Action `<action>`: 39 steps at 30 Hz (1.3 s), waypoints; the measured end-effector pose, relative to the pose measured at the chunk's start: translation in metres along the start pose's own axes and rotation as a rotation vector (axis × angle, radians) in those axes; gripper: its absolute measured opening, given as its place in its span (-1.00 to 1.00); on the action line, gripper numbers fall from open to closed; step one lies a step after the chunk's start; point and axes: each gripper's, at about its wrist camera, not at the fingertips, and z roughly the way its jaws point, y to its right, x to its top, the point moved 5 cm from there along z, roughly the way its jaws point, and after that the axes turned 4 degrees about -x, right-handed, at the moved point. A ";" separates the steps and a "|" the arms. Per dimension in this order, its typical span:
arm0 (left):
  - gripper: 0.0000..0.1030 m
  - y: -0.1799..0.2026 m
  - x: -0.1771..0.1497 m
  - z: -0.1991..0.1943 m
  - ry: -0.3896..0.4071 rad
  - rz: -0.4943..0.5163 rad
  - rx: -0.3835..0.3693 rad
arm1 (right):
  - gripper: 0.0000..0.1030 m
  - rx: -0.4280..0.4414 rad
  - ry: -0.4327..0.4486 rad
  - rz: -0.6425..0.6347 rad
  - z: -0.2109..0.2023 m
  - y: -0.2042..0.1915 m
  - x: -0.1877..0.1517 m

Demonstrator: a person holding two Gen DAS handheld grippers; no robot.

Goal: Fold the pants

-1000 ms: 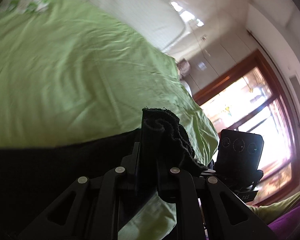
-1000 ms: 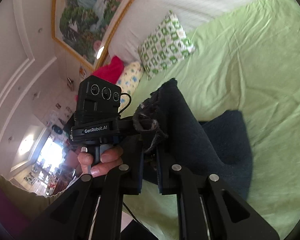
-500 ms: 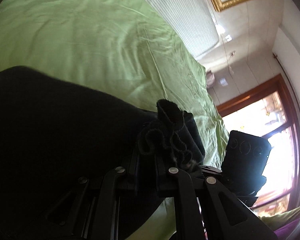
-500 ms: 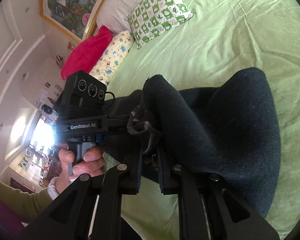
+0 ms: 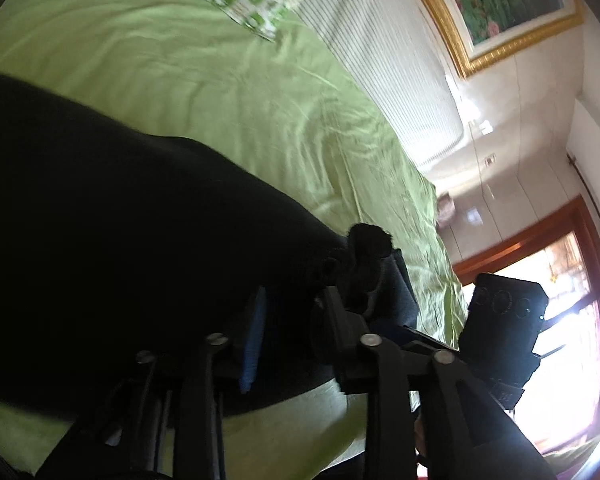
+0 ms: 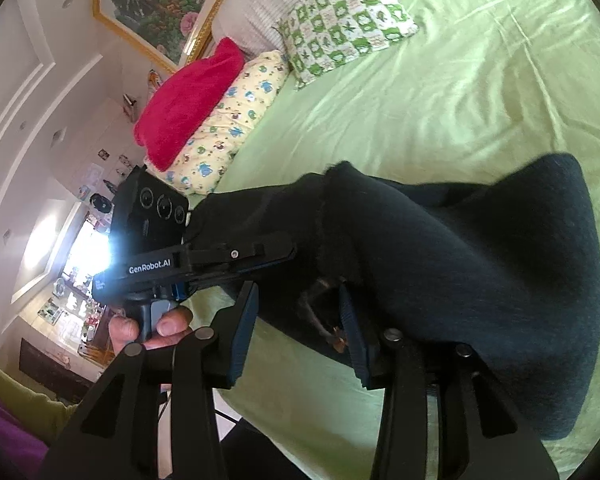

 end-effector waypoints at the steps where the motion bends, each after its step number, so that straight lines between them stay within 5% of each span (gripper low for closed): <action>1: -0.39 -0.002 -0.002 -0.005 0.012 -0.009 0.010 | -0.16 0.004 0.000 -0.008 0.001 -0.003 0.002; 7: -0.39 -0.012 -0.011 -0.030 0.061 -0.054 0.039 | -0.14 0.022 0.010 -0.055 0.001 -0.025 0.010; 11: -0.23 -0.027 -0.016 -0.058 0.149 -0.129 0.072 | -0.12 0.035 0.008 -0.071 0.006 -0.036 0.016; 28: -0.23 -0.086 -0.041 -0.169 0.381 -0.330 0.169 | -0.09 0.072 -0.064 -0.150 0.063 -0.080 0.039; 39: -0.23 -0.107 -0.042 -0.206 0.478 -0.399 0.220 | -0.08 0.109 -0.098 -0.163 0.096 -0.101 0.052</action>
